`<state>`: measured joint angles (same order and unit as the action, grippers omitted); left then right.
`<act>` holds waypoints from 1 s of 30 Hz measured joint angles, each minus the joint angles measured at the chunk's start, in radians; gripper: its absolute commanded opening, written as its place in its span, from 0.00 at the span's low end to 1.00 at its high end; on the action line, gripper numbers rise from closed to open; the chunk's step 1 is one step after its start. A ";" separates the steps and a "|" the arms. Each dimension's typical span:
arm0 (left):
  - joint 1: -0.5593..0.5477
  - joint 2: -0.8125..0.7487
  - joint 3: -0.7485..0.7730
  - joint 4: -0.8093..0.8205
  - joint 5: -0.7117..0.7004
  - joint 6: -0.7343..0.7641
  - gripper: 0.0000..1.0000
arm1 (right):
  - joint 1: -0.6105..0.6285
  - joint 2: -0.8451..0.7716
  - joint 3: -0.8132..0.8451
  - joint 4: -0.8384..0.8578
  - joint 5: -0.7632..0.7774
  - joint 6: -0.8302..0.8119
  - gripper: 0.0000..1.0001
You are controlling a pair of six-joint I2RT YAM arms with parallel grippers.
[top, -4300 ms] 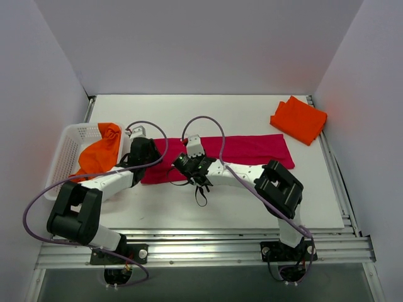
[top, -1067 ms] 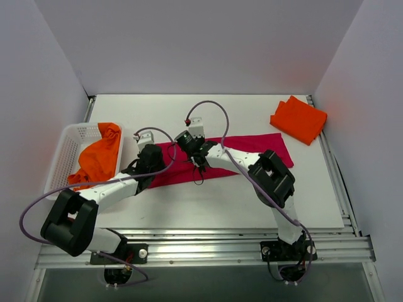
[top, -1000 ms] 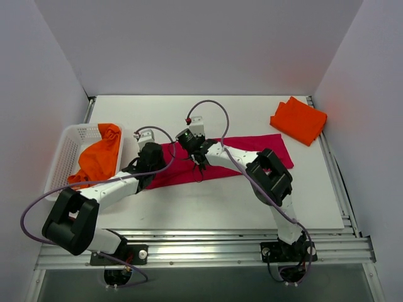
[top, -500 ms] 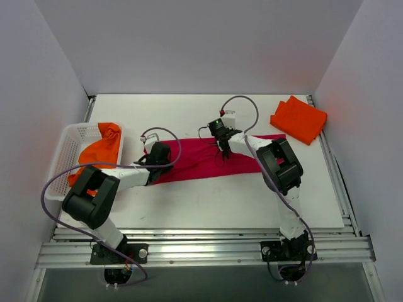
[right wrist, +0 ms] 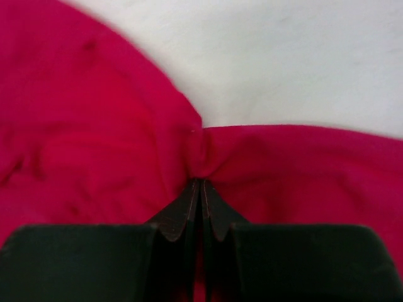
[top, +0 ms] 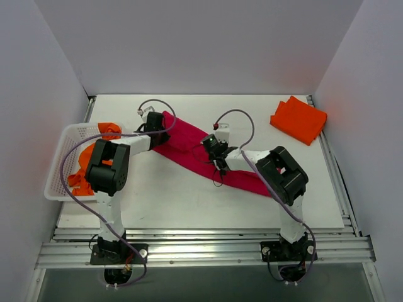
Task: Fold and stack the t-shirts
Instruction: Rotate the tshirt 90 degrees
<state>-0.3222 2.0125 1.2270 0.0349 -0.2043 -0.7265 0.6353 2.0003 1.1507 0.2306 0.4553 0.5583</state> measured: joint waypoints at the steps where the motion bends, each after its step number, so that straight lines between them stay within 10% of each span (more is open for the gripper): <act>1: 0.013 0.028 0.049 -0.021 0.009 0.008 0.08 | 0.033 0.000 -0.002 0.000 0.005 0.010 0.00; 15: 0.056 0.489 0.870 -0.368 0.236 0.147 0.08 | 0.412 0.106 0.150 -0.004 -0.001 0.127 0.00; 30: 0.052 0.521 0.969 -0.399 0.296 0.189 0.13 | 0.391 0.062 0.109 -0.068 0.038 0.161 0.05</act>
<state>-0.2699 2.5340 2.1960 -0.3637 0.0914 -0.5377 1.0267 2.0621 1.2598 0.1627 0.4931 0.7197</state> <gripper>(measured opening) 0.089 0.026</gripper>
